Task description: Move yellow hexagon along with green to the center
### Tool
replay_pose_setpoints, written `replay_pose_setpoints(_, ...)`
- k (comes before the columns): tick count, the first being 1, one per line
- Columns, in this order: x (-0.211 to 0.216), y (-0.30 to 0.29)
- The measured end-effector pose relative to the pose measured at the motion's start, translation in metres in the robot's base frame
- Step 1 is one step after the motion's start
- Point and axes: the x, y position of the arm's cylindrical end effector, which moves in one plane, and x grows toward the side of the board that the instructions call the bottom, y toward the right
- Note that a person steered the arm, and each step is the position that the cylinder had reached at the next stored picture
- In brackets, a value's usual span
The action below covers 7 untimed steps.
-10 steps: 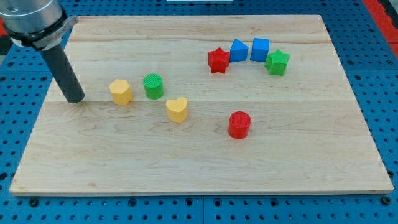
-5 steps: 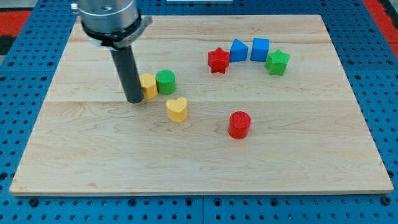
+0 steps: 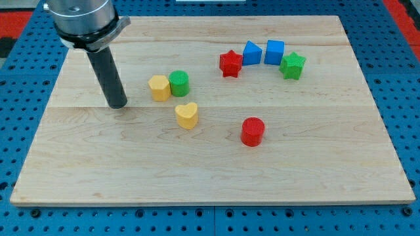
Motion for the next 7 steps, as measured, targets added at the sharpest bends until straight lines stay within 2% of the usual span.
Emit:
replay_pose_setpoints(2,-0.003,0.014)
replay_pose_setpoints(4,-0.022,-0.019)
replay_pose_setpoints(5,-0.032,-0.008)
replay_pose_setpoints(7,-0.041,0.051)
